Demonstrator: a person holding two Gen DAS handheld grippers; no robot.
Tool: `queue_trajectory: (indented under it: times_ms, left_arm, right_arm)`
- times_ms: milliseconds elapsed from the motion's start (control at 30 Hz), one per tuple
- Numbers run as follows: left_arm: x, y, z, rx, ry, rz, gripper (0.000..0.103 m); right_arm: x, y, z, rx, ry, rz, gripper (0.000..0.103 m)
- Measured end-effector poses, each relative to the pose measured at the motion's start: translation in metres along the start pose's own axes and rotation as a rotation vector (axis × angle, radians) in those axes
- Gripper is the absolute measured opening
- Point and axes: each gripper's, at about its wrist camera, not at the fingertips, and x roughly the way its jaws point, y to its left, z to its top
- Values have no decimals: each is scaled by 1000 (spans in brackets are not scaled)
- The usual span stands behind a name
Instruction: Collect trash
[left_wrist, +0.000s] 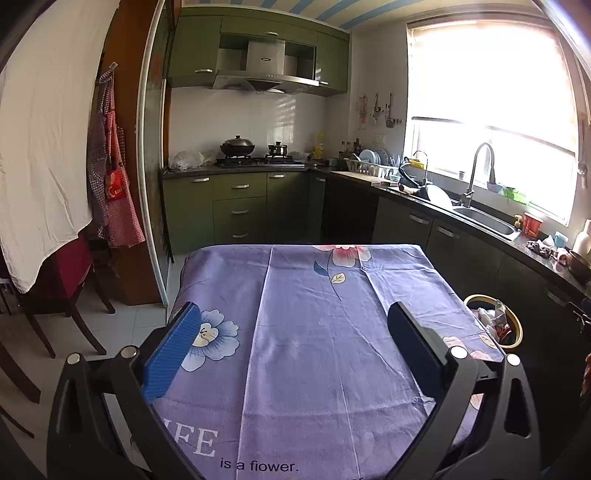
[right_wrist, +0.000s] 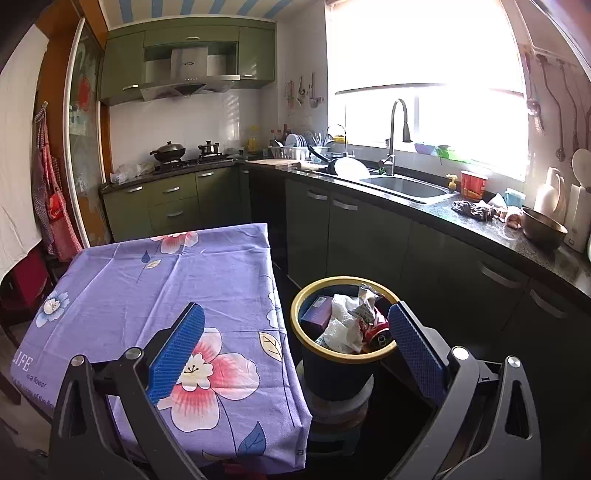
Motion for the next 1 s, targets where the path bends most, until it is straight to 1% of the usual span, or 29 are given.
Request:
queue_trajectory:
  times_ms: [300,1000]
  left_arm:
    - [-7,-7,0,12,-9,-4,96]
    - [-5,-10,0,19,3,-19,96]
  right_arm:
    - [1,-3,-1,4,-7,2,98]
    - [1,-3,0,4,-7,2,98]
